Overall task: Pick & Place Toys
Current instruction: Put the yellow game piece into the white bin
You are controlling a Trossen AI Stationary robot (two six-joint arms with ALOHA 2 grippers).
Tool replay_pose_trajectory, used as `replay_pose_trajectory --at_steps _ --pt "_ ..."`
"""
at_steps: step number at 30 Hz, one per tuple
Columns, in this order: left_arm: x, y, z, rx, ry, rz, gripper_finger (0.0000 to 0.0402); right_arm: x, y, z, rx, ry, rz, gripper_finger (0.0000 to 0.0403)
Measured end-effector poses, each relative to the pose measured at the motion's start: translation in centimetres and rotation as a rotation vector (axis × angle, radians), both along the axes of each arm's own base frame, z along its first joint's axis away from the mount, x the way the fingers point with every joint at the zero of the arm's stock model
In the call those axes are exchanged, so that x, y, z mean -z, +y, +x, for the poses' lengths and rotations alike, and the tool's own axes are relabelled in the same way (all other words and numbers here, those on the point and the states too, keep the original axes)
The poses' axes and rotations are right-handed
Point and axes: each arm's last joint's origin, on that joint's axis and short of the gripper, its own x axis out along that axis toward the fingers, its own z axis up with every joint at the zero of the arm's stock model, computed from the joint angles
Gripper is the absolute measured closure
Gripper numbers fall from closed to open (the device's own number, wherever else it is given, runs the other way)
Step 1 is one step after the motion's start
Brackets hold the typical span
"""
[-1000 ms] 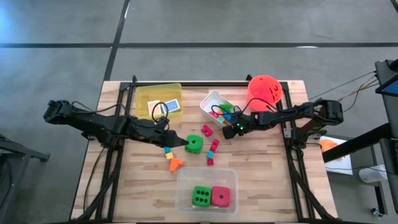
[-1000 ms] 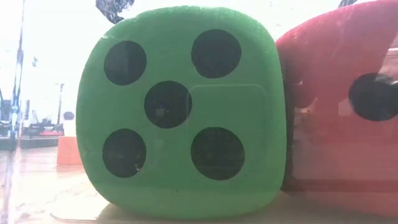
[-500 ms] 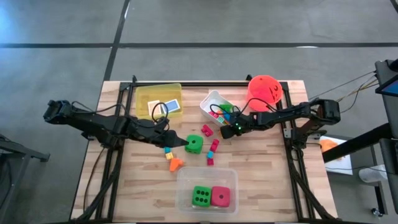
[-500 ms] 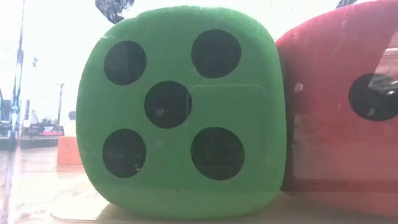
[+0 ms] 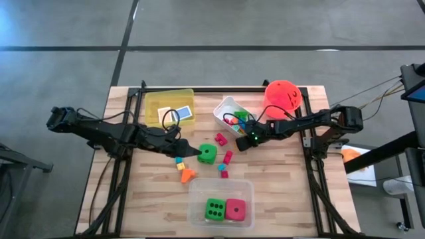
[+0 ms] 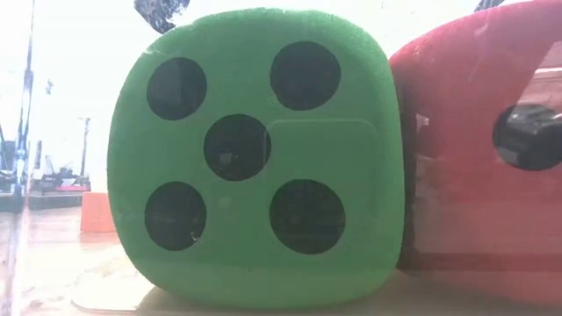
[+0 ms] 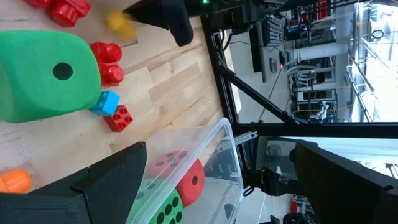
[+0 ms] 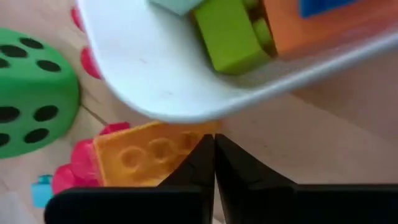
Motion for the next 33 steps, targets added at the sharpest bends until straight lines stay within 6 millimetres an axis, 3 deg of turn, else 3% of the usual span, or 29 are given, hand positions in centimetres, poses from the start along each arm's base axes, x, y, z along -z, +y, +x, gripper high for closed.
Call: replay_pose_trajectory --at_steps 9,22,26,33 --pt "0.0 0.0 0.0 0.001 0.000 0.000 0.0009 -0.1 0.4 0.0 -0.063 -0.008 -0.012 0.0393" --pt "0.1 0.0 0.0 0.001 0.007 0.002 0.0009 -4.1 2.5 -0.9 -0.560 -0.195 -0.088 0.0387" --pt "0.1 0.0 0.0 0.001 0.007 0.002 0.0009 -5.1 2.5 -1.0 -0.680 -0.244 -0.200 0.0345" --pt "0.1 0.0 -0.1 -0.001 0.016 0.000 0.0009 -7.1 3.0 0.9 -0.941 -0.286 -0.491 0.0218"
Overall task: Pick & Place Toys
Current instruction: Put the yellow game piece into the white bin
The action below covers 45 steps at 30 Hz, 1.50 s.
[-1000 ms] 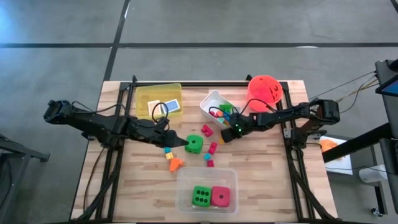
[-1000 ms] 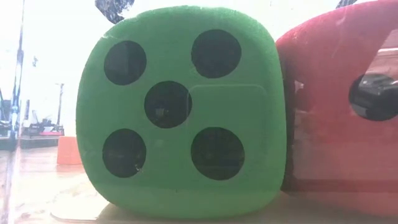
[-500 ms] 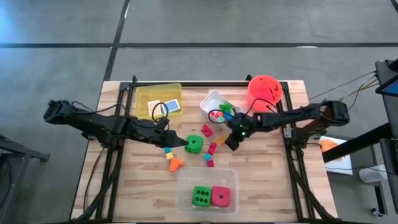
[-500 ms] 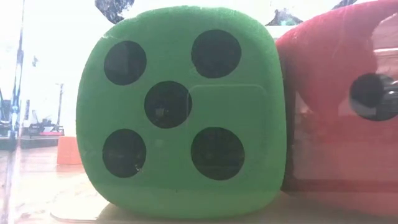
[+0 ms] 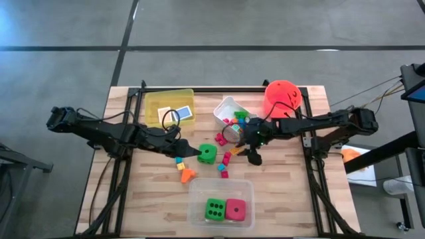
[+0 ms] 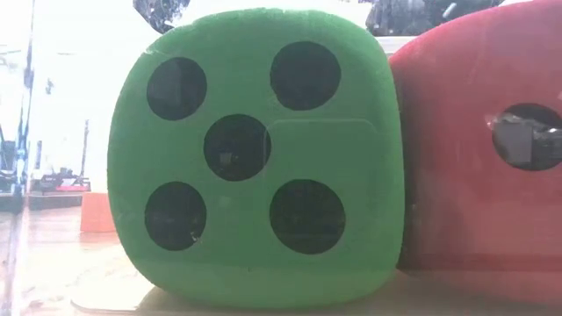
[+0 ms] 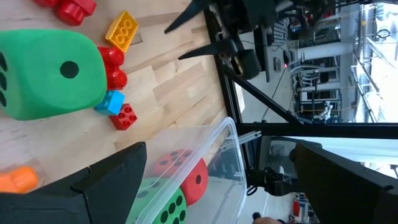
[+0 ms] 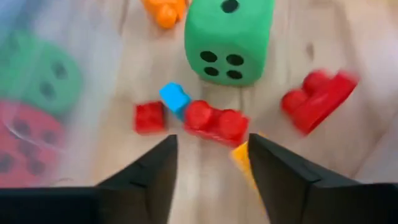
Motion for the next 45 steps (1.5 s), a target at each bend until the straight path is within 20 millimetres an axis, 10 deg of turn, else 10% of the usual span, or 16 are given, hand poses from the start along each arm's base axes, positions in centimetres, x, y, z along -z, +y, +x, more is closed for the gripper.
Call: replay_pose_trajectory --at_steps 7,29,40,45 --pt "0.1 0.0 0.0 -0.007 0.008 -0.011 0.0009 0.2 -0.1 2.0 -0.184 0.051 -0.399 0.0140" --pt "0.3 -0.1 -0.2 0.002 0.041 -0.019 0.0009 4.9 -0.2 6.9 -0.566 0.390 -0.508 0.0131" --pt "0.3 -0.9 -0.4 0.038 0.041 -0.021 0.0009 6.0 -0.2 6.4 -0.598 0.432 -0.528 0.0272" --pt "0.4 -0.9 -0.4 0.036 0.048 -0.023 0.0009 5.7 -0.2 6.2 -0.563 0.481 -0.494 0.0276"
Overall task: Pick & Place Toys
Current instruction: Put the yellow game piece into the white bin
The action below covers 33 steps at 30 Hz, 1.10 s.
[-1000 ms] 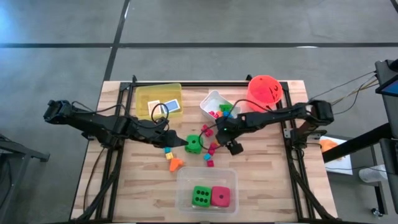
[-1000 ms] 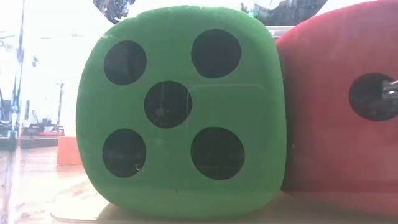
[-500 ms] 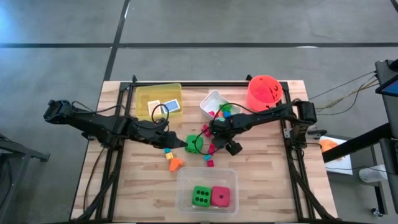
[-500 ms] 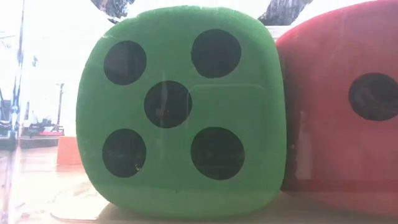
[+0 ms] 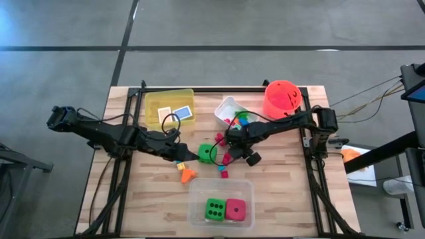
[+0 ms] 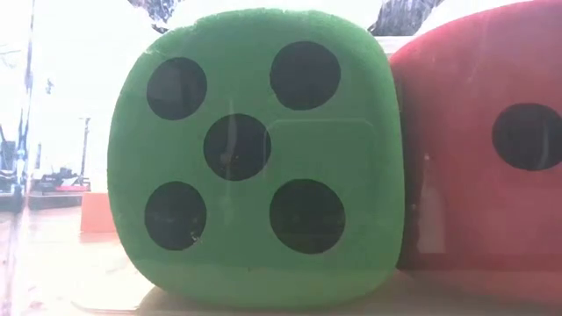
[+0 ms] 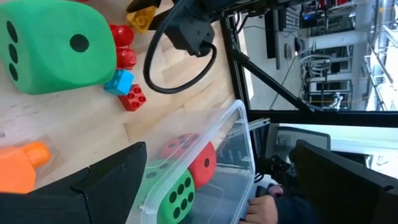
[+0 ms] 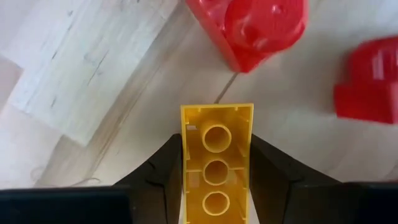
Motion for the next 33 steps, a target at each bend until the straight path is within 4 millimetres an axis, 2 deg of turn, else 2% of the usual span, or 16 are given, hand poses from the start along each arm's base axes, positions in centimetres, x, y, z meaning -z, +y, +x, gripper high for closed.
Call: replay_pose_trajectory --at_steps 4,8,13,20,24,27,30,33 --pt "0.0 0.0 0.0 0.000 0.000 0.000 0.0009 -1.2 0.0 -0.2 0.048 0.024 0.024 0.0276" --pt "0.0 0.0 0.0 0.001 0.002 0.002 0.0009 -3.6 0.3 -0.4 0.104 -0.030 0.119 0.0276" --pt "0.1 0.0 0.0 0.013 0.005 0.025 0.0009 -7.7 0.6 -0.8 0.175 -0.145 0.219 0.0276" --pt "0.5 0.1 -0.3 0.015 0.050 0.040 0.0009 -14.2 -0.1 -2.1 0.336 -0.358 0.243 0.0276" --pt "0.7 0.1 -0.4 0.016 0.081 0.047 0.0009 -17.2 -2.0 -2.8 0.506 -0.474 0.197 0.0276" --pt "0.8 0.1 -0.5 0.016 0.097 0.051 0.0009 -18.5 -4.5 -3.1 0.654 -0.523 0.217 0.0276" --pt "1.0 0.2 -0.6 0.016 0.114 0.055 0.0009 -18.3 -7.9 -3.1 0.802 -0.526 0.250 0.0276" --pt "1.3 0.2 -0.8 0.016 0.137 0.061 0.0009 -17.0 -11.4 -2.9 0.956 -0.482 0.336 0.0276"
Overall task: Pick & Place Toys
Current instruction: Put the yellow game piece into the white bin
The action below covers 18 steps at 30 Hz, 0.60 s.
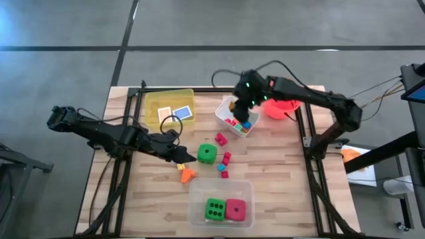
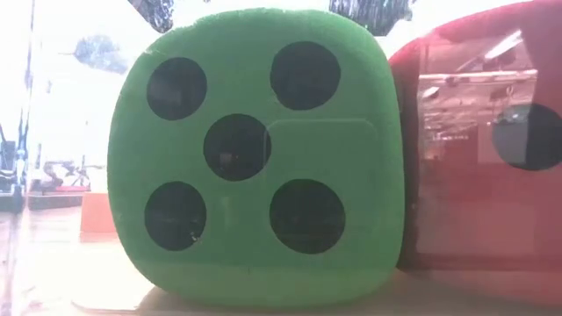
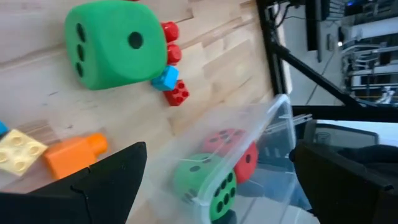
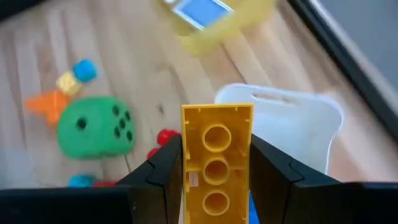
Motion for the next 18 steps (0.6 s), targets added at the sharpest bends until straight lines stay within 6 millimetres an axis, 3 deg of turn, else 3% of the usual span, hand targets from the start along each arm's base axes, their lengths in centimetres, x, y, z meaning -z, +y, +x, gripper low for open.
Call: replay_pose_trajectory --at_steps 3,6,12,18 --pt "0.2 0.0 -0.2 0.000 0.028 0.007 0.0009 1.7 -3.0 0.5 0.124 0.012 0.163 0.0276" --pt "0.5 0.1 -0.4 -0.005 0.061 0.019 0.0009 3.4 -4.8 1.3 0.182 0.052 0.248 0.0276" --pt "0.7 0.3 -0.5 -0.011 0.089 0.028 0.0009 6.2 -6.5 3.4 0.199 0.171 0.310 0.0276" --pt "0.7 0.3 -0.5 -0.011 0.088 0.028 0.0009 8.5 -7.2 4.0 0.198 0.340 0.273 0.0276"
